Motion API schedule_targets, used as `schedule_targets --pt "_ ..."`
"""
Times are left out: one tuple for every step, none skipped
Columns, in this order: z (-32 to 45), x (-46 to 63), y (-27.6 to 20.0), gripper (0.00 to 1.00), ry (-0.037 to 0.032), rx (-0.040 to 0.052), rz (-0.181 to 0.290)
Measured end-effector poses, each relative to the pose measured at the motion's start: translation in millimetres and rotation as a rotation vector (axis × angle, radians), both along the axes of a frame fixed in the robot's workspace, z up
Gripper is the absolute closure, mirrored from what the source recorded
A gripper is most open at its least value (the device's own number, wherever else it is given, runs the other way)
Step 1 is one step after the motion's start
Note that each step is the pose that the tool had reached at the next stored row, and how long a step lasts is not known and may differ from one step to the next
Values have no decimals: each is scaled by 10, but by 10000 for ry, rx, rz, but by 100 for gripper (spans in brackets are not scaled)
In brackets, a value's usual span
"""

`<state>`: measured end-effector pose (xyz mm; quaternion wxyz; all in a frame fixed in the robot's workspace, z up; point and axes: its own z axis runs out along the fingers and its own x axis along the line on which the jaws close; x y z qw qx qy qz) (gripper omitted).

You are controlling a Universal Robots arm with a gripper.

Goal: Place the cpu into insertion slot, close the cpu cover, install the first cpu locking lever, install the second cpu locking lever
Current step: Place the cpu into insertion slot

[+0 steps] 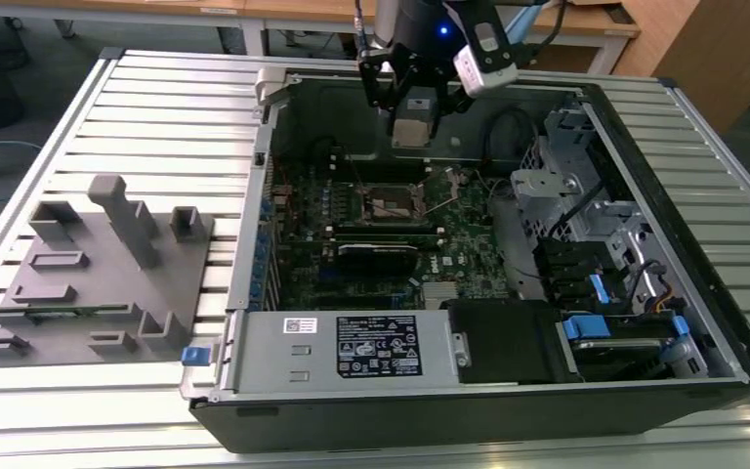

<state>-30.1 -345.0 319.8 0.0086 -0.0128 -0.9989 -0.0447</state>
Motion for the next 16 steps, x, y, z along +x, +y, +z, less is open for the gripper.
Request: schedule_targets --pt "-2 0 0 46 0 1 1" --pt "-5 0 0 46 -1 1 0" --pt "-7 0 0 46 -1 2 0" --pt "-10 0 0 46 -1 3 0" --pt "-12 0 0 46 -1 2 0" --pt "-16 0 0 46 -1 2 0" --pt "-20 0 0 46 -1 2 0" --pt "-27 0 0 46 -1 2 0" --pt "-36 0 0 46 -2 0 0" --pt "-46 0 0 46 0 -2 0" --pt "-57 0 0 46 -1 -4 0" --pt "-70 0 0 46 -1 -6 1" --pt "-81 0 0 46 -1 -6 0" --pt "-92 0 0 46 -1 -6 0" --pt "-100 0 0 46 -1 -6 0" --pt "-108 0 0 46 -1 -6 0"
